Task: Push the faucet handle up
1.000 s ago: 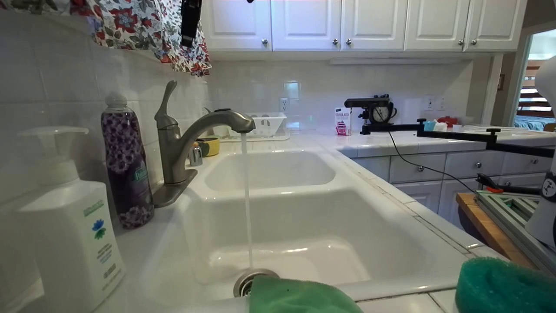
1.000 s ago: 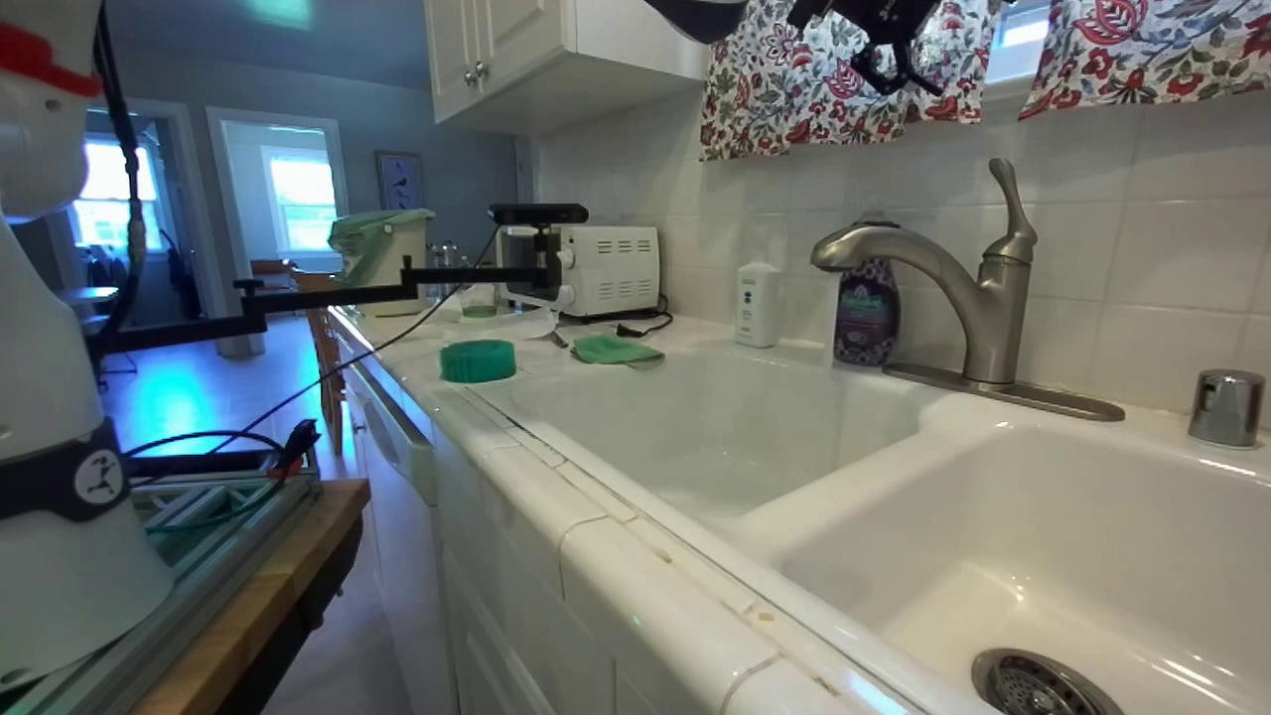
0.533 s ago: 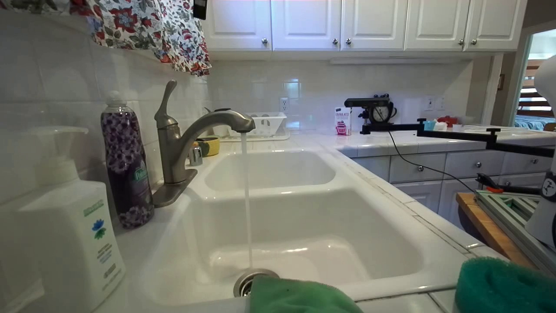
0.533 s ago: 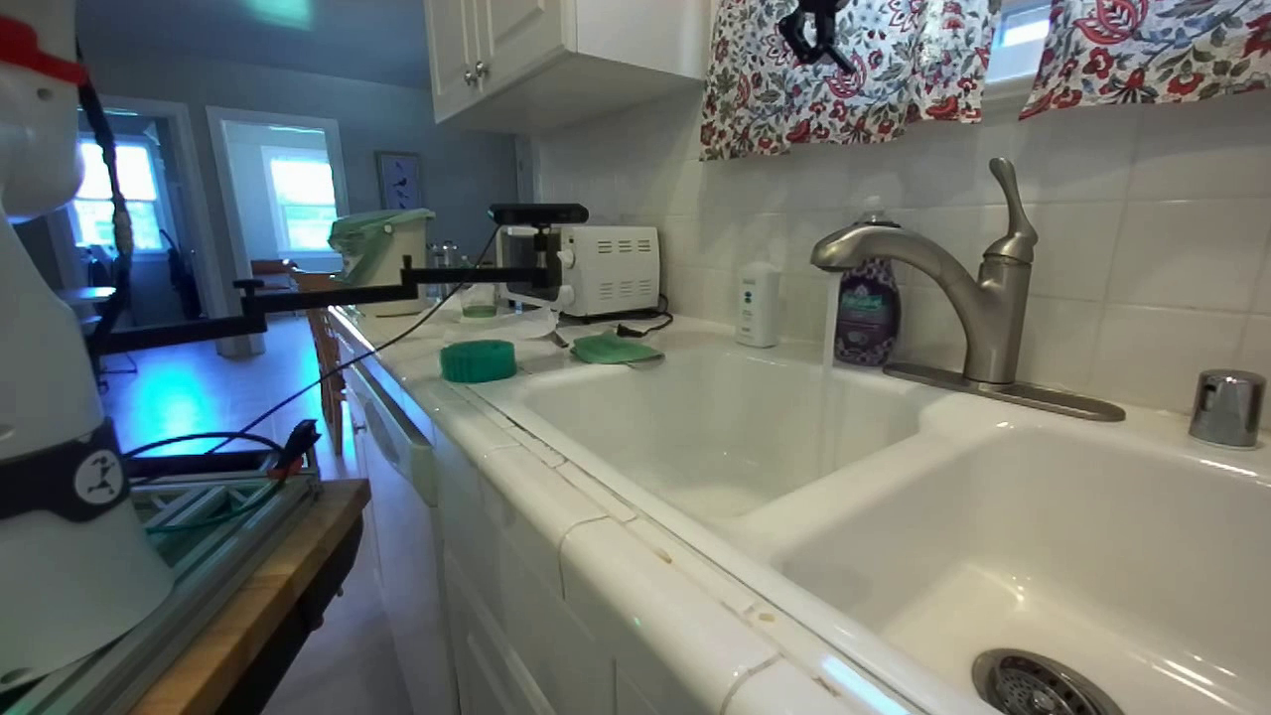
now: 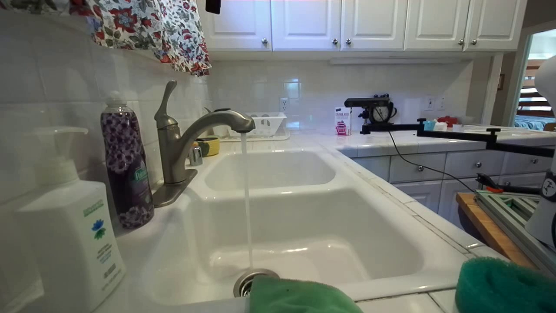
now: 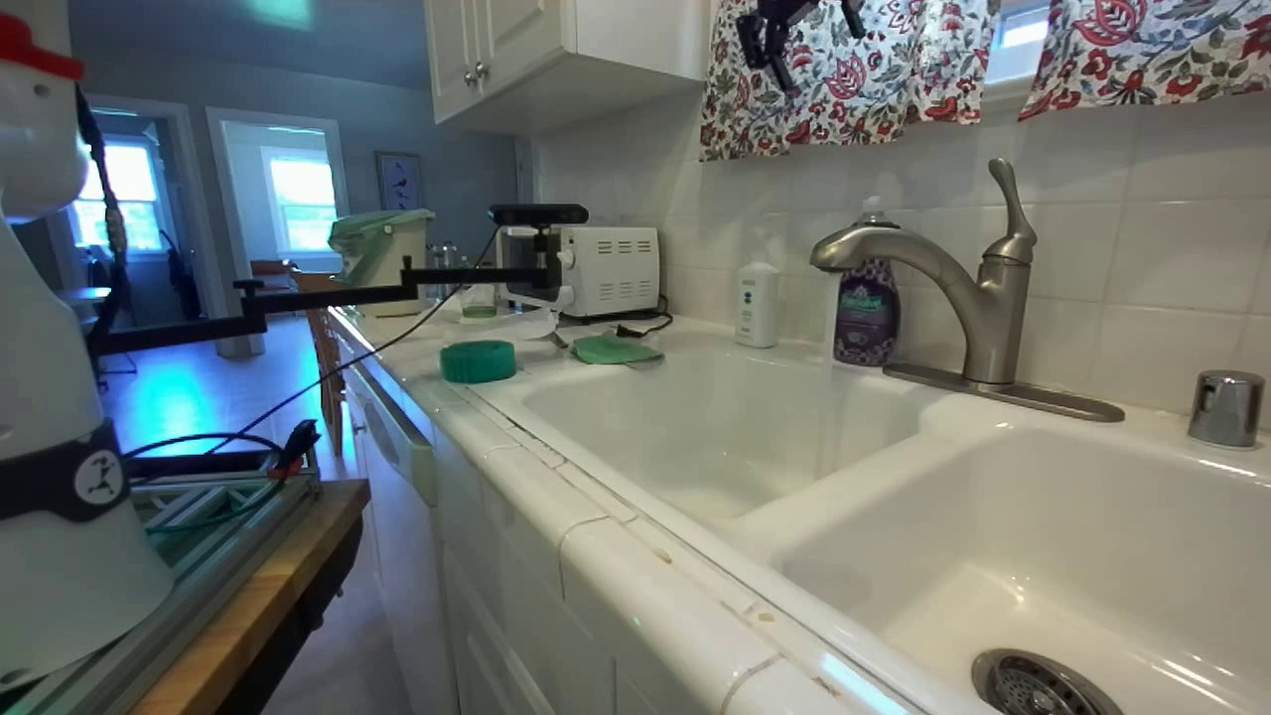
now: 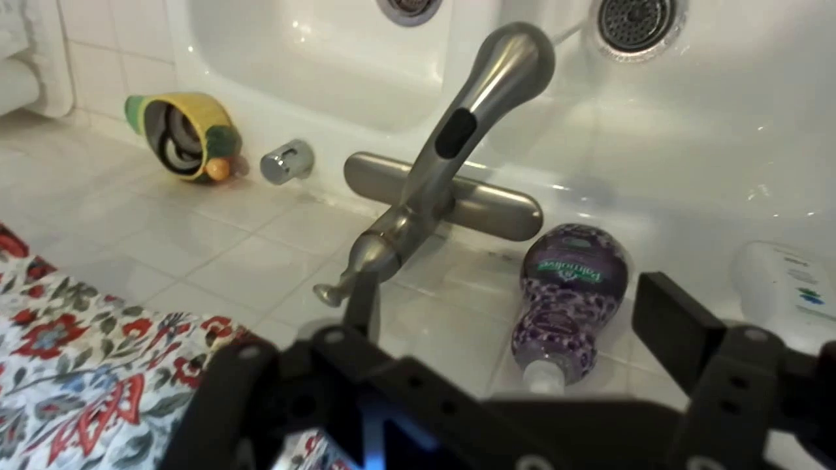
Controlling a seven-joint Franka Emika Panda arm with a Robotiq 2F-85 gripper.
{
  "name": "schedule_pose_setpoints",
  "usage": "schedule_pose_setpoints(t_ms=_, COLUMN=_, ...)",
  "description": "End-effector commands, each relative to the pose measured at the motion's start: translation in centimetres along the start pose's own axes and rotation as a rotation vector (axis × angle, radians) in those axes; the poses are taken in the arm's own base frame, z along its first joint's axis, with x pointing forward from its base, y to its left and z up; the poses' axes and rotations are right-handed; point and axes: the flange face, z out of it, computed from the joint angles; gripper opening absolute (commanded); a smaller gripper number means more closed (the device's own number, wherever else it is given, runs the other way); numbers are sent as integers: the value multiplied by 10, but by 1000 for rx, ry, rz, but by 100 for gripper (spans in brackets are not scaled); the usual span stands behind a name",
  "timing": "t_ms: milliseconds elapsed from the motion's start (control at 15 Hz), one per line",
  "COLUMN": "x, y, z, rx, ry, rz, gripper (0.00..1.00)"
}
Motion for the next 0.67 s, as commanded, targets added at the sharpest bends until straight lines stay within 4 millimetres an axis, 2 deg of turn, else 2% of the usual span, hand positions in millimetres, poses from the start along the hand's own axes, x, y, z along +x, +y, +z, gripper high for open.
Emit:
schedule_pose_setpoints(t_ms=0, x=-12, y=-5, z=1, rx=133, ry=-52, rz=24, gripper=100)
schedule_pose_setpoints(t_ms=67, x=-13, y=-7, z=2, rx=164, ry=-60, rz=33, gripper=100)
schedule_pose_setpoints(t_ms=133, x=-7, y=-6, z=4, rx=103, ry=-50, rz=26, gripper=100)
schedule_pose_setpoints(t_ms=600, x=-7, y=-7, z=4, rx=107, ry=-50, rz=28, gripper=100)
